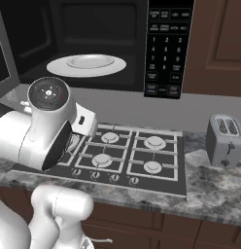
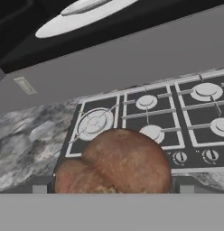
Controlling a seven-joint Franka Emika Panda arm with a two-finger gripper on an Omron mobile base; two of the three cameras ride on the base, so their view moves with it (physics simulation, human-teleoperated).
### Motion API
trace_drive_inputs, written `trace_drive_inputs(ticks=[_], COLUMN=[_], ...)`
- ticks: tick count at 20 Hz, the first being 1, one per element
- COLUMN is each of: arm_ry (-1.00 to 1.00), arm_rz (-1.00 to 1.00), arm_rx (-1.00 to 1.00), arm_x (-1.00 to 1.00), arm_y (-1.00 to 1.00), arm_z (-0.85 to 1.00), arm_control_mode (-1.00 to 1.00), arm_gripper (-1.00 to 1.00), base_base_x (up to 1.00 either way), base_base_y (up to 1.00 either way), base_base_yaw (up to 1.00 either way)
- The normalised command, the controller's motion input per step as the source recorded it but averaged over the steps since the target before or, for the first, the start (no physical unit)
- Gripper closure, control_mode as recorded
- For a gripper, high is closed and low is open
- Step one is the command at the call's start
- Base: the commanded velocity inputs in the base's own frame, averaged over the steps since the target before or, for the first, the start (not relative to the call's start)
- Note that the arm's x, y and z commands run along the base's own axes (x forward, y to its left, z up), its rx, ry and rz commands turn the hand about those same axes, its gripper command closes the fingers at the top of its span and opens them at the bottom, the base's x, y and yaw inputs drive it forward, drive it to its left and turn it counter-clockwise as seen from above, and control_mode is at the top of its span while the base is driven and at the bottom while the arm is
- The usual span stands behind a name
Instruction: Retrieve the reheated potato from the microwave, then place the potato, cheese, and condiment on the cutting board.
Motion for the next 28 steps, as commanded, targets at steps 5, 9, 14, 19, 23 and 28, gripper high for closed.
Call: trace_drive_inputs(ticks=[5,9,14,19,23,28], arm_ry=[0.17,0.04,0.01,0.0,0.0,0.0], arm_rz=[-0.03,-0.02,0.0,0.0,0.0,0.0], arm_rx=[-0.04,0.0,-0.01,0.0,0.0,0.0], arm_x=[0.08,0.05,0.01,0.0,0.0,0.0], arm_y=[0.0,0.04,0.01,0.0,0.0,0.0], arm_z=[-0.62,-0.43,-0.03,0.0,0.0,0.0], arm_control_mode=[-1.0,-1.0,-1.0,-1.0,-1.0,-1.0], arm_gripper=[1.0,1.0,1.0,1.0,1.0,1.0], base_base_x=[0.0,0.0,0.0,0.0,0.0,0.0], base_base_y=[0.0,0.0,0.0,0.0,0.0,0.0], base_base_yaw=[0.0,0.0,0.0,0.0,0.0,0.0])
